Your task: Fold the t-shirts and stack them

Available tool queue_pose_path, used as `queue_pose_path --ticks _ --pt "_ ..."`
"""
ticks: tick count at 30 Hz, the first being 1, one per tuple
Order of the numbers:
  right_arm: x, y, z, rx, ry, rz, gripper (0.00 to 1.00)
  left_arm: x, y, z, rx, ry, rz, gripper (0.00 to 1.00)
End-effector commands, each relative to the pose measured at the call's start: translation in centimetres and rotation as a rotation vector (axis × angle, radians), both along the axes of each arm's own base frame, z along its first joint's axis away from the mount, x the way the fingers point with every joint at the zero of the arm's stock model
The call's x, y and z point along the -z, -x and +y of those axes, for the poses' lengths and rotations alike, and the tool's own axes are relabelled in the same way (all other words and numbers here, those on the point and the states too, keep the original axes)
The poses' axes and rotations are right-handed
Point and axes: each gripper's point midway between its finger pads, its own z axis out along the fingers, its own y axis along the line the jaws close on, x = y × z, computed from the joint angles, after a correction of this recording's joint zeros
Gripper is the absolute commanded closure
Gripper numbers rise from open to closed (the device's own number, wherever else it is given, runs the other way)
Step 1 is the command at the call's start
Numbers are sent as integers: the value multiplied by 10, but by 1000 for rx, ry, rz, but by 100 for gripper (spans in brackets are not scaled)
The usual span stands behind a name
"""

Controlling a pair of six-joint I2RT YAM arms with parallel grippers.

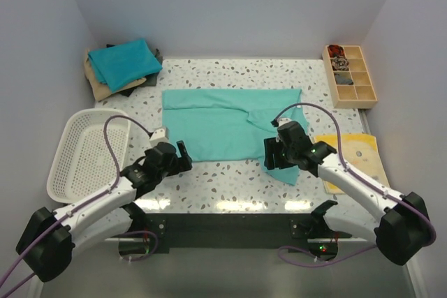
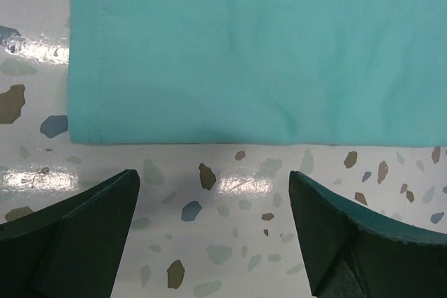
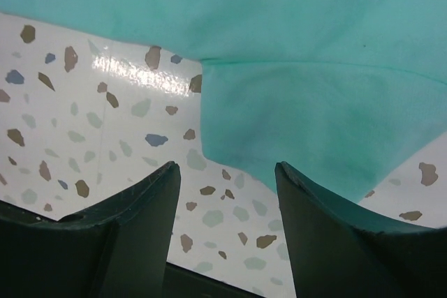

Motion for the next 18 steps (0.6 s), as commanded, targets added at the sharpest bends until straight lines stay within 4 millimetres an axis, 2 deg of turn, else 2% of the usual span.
queue_pose_path --ticks 1,8,18 --pt "1 -4 -4 -17 136 -27 39 -2 -10 3 -76 -3 -25 7" --pt "17 1 13 -107 232 0 39 -2 -17 3 -79 -48 -33 7" --pt "36 -6 14 -111 320 14 41 5 -24 13 -145 -87 -46 6"
